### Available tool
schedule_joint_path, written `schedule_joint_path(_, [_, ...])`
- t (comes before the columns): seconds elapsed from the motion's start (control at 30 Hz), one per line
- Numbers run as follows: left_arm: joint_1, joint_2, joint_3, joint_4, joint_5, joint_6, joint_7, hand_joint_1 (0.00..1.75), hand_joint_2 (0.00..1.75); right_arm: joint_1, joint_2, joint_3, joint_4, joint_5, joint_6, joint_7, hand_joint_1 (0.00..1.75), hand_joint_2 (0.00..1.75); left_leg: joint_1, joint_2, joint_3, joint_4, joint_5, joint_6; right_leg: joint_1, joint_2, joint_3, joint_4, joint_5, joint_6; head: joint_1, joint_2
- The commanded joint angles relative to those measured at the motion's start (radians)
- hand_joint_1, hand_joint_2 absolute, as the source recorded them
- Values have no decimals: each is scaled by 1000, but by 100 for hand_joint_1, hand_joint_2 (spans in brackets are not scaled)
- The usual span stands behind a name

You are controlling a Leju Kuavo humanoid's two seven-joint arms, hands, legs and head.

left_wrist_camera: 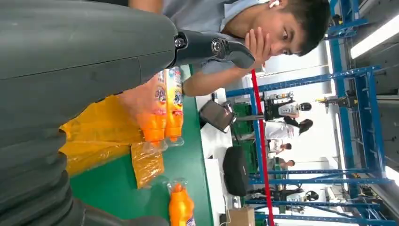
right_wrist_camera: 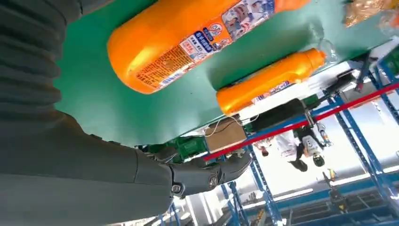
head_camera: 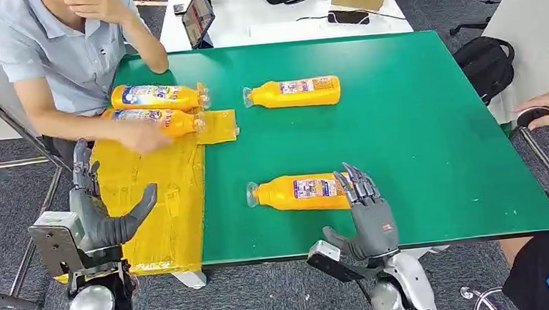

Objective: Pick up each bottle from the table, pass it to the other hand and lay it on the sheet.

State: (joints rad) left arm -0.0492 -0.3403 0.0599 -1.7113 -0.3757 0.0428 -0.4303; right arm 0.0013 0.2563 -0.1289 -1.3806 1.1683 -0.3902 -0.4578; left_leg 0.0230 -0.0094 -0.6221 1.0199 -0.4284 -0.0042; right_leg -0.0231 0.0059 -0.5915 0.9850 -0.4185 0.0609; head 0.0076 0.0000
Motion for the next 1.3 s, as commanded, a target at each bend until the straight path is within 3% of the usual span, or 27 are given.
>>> schedule_joint_path(0.03, [11, -9, -7, 33, -7, -13, 5, 0, 175, -101, -45, 27, 149, 154, -5, 106, 0, 175, 0, 3, 4, -1, -1, 1, 1, 2, 3, -2, 0, -2, 0, 0])
schedule_joint_path(0.23, [19, -9, -2, 91, -7, -31, 4, 0, 175, -212, -90, -3, 349, 245, -14, 223, 0, 175, 0, 2, 5, -2, 0, 2, 1, 1, 5, -3, 1, -2, 0, 0])
schedule_joint_path(0.27, [14, -9, 0, 133, 6, -66, 61, 0, 175, -281, -124, -9, 494, 342, 84, 360, 0, 175, 0, 3, 6, -2, -1, 2, 1, 1, 6, -3, 1, -3, 0, 0])
schedule_joint_path(0.33, [3, -9, -2, 187, 12, -65, 38, 0, 175, -383, -155, -20, 712, 358, -36, 366, 0, 175, 0, 3, 6, -3, 0, 2, 0, 2, 6, -4, 1, -2, 0, 0])
schedule_joint_path(0.37, [0, -9, -4, 193, 13, -65, 36, 0, 175, -398, -159, -20, 734, 364, -40, 365, 0, 175, 0, 3, 6, -3, 0, 1, 0, 2, 5, -4, 1, -1, 0, 0])
schedule_joint_path(1.0, [-9, -9, 12, 199, 8, -47, 49, 0, 175, -406, -164, 37, 729, 402, -17, 415, 0, 175, -1, 1, 7, -1, 0, 3, 1, -1, 6, -2, 1, -3, 0, 0])
schedule_joint_path(1.3, [-23, -9, 4, 225, 9, -52, 49, 0, 175, -469, -184, 79, 810, 402, -37, 436, 0, 175, -1, 1, 5, 0, 1, 2, 0, 0, 5, -1, 1, -1, 0, 0])
